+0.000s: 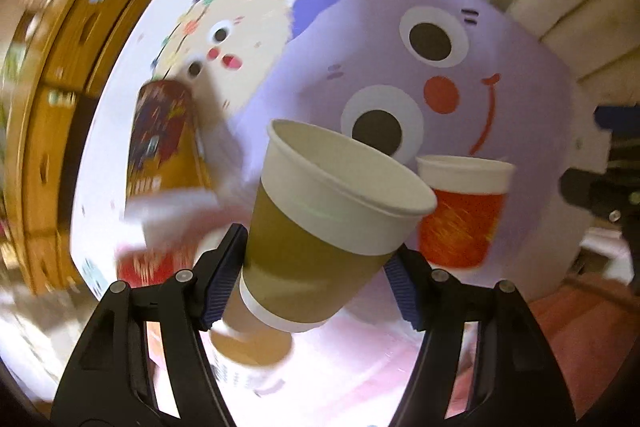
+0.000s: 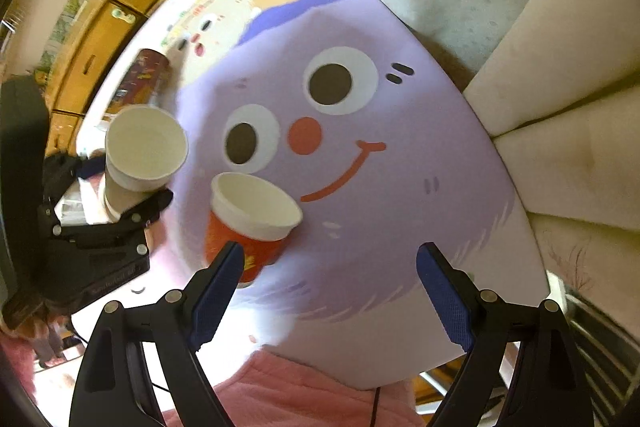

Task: Flip cup upright
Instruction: 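Close the right gripper on the kraft cup and lift it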

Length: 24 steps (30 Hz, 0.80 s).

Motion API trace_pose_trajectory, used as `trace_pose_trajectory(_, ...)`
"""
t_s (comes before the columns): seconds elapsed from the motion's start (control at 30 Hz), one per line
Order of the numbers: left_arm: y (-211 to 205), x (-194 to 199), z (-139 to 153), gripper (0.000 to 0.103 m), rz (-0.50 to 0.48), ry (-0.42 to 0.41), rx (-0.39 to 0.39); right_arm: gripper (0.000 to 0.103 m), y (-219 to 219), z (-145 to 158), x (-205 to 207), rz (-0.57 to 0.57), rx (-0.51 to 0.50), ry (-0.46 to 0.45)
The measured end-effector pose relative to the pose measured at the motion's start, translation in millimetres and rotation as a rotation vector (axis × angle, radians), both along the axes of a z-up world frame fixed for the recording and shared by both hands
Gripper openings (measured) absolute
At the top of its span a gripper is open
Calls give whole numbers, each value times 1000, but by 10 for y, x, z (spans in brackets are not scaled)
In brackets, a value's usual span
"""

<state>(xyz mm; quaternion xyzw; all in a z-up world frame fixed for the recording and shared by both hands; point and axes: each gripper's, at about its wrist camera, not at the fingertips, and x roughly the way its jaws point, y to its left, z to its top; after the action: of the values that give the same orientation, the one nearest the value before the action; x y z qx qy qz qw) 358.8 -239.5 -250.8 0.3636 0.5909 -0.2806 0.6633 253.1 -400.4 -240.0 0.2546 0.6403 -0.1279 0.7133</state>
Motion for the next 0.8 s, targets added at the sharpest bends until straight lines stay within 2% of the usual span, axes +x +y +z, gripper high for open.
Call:
trace_pose_trajectory(0.07, 122, -73, 126, 64, 47, 0, -20, 89, 78, 139, -111, -4, 5, -35)
trace_pose_trajectory(0.27, 555, -651, 507, 65, 206, 18, -98, 89, 356, 468, -545, -25, 31, -97)
trace_pose_trajectory(0.4, 914, -977, 658, 65, 364, 105, -181, 89, 533, 602, -797, -49, 51, -122)
trace_pose_trajectory(0.53, 1207, -1208, 626, 65, 511, 191, -225, 89, 639, 648, -990, -88, 90, -91)
trace_pose_trajectory(0.67, 1408, -1422, 563, 65, 607, 239, -247, 89, 636, 589, -1159, -153, 228, -52)
trace_pose_trajectory(0.8, 1526, -1541, 386, 65, 700, 300, -255, 89, 597, 508, -1212, -150, 230, 12)
